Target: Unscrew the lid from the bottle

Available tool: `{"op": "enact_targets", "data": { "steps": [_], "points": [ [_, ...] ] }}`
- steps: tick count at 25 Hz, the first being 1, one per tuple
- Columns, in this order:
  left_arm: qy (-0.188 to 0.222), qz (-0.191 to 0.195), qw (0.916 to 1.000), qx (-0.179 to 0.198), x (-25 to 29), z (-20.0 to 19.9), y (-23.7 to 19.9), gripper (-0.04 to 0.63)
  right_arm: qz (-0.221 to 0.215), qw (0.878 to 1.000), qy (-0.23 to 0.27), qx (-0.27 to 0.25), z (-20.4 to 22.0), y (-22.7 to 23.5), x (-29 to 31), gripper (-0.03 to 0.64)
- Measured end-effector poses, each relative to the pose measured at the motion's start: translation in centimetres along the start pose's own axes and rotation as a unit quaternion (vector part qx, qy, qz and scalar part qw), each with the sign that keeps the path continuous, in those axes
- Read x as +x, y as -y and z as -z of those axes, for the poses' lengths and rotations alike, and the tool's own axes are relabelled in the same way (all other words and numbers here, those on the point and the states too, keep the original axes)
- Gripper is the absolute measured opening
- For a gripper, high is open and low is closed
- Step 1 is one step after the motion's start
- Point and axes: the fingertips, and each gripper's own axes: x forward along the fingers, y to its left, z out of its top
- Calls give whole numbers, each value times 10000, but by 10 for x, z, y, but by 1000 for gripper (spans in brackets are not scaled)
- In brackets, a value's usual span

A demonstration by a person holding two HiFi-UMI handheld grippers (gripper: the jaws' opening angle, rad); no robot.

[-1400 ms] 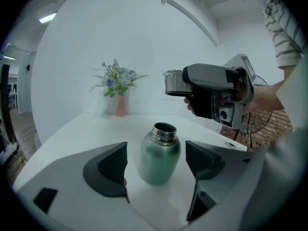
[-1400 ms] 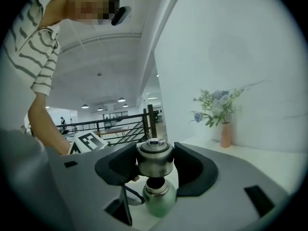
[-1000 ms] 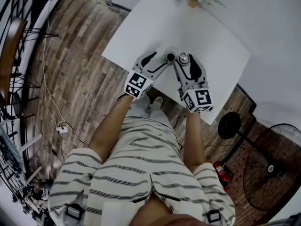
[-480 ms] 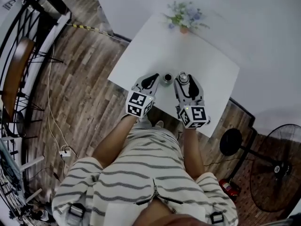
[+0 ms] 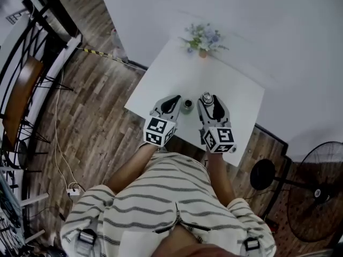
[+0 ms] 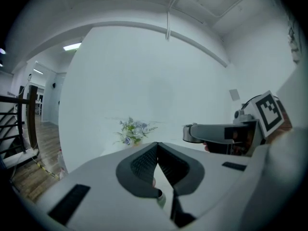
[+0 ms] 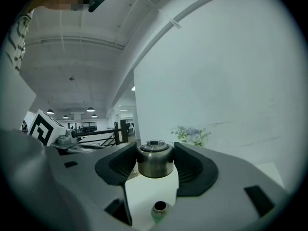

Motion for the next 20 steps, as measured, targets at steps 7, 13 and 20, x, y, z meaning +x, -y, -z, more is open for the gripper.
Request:
{"op": "enact_targets", "data": {
  "steps": [7,13,20],
  "points": [
    [271,-251,9991,200,-11,-26,4,-2,-12,9999,104,-71,-11,-1,-2,252],
    [455,-344,9981,227,-12,-39,4,-2,5,9997,152,-173,-15,7,-1,252],
    [444,-325,9979,356,-1,-41,6,-2,-132,9996,174,-195,-15,5,6,252]
  ]
}}
